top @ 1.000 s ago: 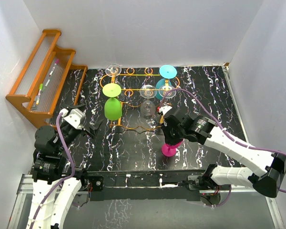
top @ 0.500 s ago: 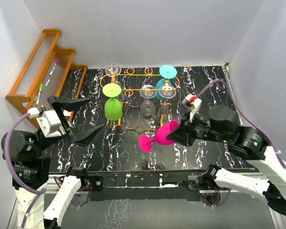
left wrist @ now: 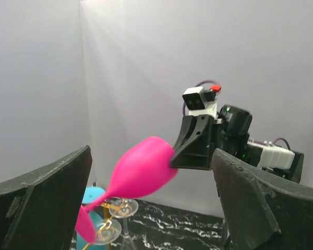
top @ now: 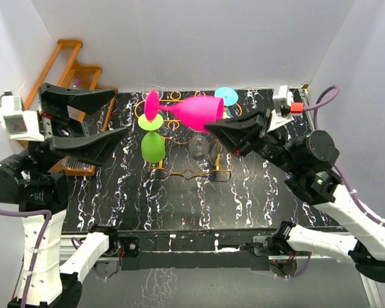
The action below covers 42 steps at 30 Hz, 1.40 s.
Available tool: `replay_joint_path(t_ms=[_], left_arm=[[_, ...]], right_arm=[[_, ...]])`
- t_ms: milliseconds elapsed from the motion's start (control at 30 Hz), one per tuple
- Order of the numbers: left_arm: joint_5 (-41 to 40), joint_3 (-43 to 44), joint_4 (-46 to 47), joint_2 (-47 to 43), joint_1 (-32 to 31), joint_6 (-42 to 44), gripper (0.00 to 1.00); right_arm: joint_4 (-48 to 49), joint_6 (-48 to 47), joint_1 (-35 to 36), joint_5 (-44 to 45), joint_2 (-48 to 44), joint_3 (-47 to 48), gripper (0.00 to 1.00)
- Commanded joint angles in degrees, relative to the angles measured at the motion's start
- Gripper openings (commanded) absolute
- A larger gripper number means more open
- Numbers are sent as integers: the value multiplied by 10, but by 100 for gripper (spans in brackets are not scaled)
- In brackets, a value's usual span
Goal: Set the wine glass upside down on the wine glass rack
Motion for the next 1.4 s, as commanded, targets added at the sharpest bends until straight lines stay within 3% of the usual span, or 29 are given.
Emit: replay_joint_path(t_ms=[0, 133, 267, 533, 667, 833, 1167, 1367], left_arm=[[-52, 3, 153, -6, 29, -113, 97], [-109, -32, 192, 3, 62, -166, 97], [-123, -29, 164, 53, 70, -187, 94], [-39, 123, 169, 261, 60, -237, 85], [-42, 180, 128, 303, -16, -186, 86], [-32, 210, 99, 346, -66, -137, 85], [-24, 301, 108, 416, -111, -135, 78], [-26, 313, 126, 455, -134, -135, 74]], right_arm=[[327, -38, 1, 120, 19, -19, 8], [531, -30, 1, 197, 56, -63, 8], [774, 1, 1, 249, 97, -122, 8], [957, 24, 1, 269, 183, -123, 8], [969, 12, 0, 274, 192, -121, 8], [987, 3, 0, 279, 205, -118, 8], [990, -37, 0, 297, 217, -117, 8], [968, -54, 1, 273, 222, -109, 8]])
